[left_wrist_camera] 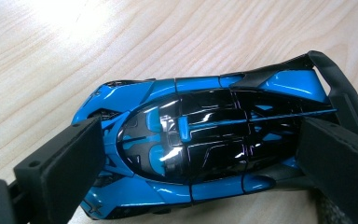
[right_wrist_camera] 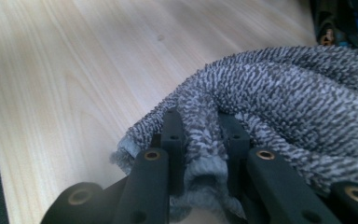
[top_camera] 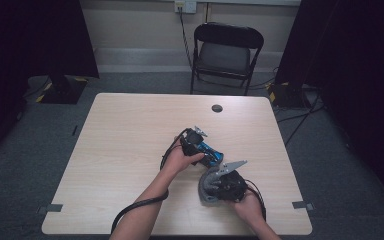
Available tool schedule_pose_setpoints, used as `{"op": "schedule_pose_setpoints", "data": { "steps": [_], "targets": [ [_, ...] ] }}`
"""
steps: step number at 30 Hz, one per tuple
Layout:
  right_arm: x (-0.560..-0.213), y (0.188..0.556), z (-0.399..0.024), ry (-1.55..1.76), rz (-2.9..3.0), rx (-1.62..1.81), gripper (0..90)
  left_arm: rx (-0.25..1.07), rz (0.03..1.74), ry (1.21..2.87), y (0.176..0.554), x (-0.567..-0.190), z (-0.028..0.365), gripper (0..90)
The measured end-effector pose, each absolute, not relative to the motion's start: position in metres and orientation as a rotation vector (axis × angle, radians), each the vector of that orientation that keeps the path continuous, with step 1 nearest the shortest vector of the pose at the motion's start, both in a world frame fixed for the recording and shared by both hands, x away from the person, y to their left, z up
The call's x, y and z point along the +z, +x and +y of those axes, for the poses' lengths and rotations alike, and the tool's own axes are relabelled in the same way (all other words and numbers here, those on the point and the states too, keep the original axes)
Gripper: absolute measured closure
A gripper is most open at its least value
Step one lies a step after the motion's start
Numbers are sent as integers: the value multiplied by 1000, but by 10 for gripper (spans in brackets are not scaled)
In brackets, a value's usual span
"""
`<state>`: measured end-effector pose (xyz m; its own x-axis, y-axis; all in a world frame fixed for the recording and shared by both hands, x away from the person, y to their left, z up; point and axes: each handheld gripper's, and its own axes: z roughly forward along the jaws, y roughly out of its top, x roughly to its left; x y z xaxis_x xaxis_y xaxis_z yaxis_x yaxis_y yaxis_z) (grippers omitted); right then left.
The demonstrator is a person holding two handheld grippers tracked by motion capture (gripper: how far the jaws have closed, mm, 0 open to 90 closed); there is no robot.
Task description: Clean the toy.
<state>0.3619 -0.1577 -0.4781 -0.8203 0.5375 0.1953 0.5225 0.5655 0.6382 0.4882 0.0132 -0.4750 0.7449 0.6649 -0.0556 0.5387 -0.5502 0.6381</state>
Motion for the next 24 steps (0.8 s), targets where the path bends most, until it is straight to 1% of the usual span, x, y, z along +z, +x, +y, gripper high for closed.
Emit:
{"op": "schedule_pose_setpoints", "data": {
  "steps": [5,16,24],
  "targets": [
    [-478,361,-157,908,2785,1135,764,246,899,2290,488,-475,14,25],
    [-474,350,-153,808,2855,1098,762,246,900,2287,487,-475,14,25],
    [-462,345,-178,813,2837,1065,760,249,899,2279,486,-475,14,26]
  ]
}}
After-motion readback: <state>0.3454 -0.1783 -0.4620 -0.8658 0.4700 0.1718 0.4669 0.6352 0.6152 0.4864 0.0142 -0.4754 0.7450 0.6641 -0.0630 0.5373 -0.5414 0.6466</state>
